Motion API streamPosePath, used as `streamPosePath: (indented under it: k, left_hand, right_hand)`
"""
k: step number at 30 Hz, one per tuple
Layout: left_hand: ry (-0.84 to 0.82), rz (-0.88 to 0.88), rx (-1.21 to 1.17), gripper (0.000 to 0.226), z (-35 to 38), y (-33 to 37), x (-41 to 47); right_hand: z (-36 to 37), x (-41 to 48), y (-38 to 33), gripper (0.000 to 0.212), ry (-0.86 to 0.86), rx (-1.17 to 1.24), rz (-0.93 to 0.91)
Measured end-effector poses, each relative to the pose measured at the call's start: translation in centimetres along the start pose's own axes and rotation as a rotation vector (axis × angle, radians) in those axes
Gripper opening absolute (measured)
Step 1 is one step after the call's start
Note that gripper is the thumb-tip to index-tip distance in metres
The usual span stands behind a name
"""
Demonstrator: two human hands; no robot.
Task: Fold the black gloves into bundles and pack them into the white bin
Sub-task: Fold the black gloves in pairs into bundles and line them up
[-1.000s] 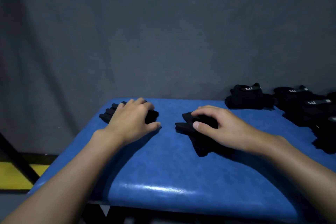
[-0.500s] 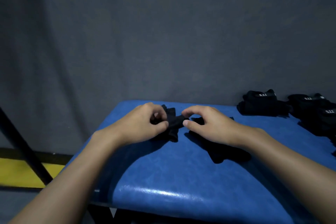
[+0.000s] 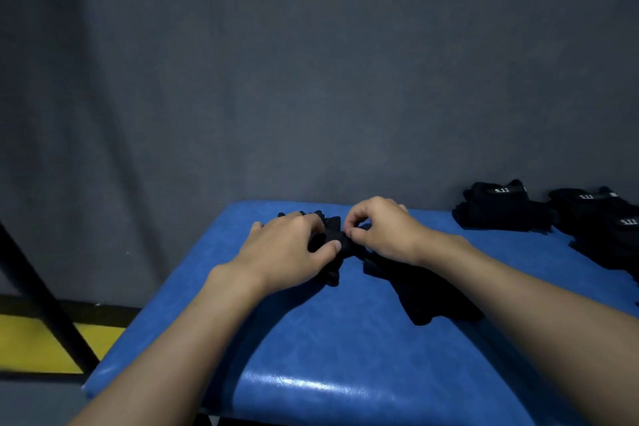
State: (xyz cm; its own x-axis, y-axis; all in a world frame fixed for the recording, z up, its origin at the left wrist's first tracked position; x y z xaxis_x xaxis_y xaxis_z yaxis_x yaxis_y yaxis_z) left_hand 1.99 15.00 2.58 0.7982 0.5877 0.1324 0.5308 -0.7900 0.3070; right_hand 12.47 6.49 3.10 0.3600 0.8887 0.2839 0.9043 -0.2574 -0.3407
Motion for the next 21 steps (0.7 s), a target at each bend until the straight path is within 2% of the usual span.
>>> streamPosePath:
  k: [2, 6, 10, 14, 16, 19, 21]
  left_hand:
    - [0.01, -0.007, 0.016, 0.037, -0.2, 0.1, -0.1]
    - [0.055, -0.017, 0.004, 0.044, -0.7, 0.3, -0.4]
    - [0.185, -0.024, -0.103, 0.03, -2.5, 0.7, -0.8]
    - [0.257, -0.017, -0.228, 0.007, -4.0, 0.6, -1.0]
    - [0.246, -0.022, -0.388, 0.007, -4.5, 0.3, -1.0]
    - [0.155, -0.046, -0.704, 0.013, -5.0, -0.1, -0.9]
    - [0.098, -0.037, -0.874, 0.011, -5.4, 0.0, -0.7]
  right_hand:
    - [-0.2, 0.3, 0.0, 0.015, 0.025, 0.047, 0.015]
    - [-1.3, 0.3, -0.1, 0.014, 0.177, 0.352, 0.052]
    - [-2.2, -0.1, -0.6, 0.011, 0.272, 0.582, 0.06]
    - [-2.8, -0.5, -1.1, 0.021, 0.289, 0.598, 0.038]
    - [-3.4, -0.5, -1.4, 0.033, 0.31, 0.569, -0.015]
    - [-4.1, -0.7, -1.3, 0.052, 0.283, 0.369, -0.093]
    - [-4.5, -0.8, -1.1, 0.05, 0.295, 0.351, -0.106]
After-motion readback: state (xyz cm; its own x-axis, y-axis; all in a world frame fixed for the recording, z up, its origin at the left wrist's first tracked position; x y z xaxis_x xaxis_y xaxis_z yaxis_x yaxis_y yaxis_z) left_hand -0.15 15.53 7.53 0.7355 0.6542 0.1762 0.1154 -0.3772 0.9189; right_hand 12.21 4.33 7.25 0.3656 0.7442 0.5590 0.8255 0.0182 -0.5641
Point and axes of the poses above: each hand's wrist, its own x-axis towards the middle knuckle, its own z-axis out of the palm, y = z × x, the point moved 10 cm from there along x, towards the middle knuckle, and after that the axes turned 15 degrees about -z, right-handed, at the moved point
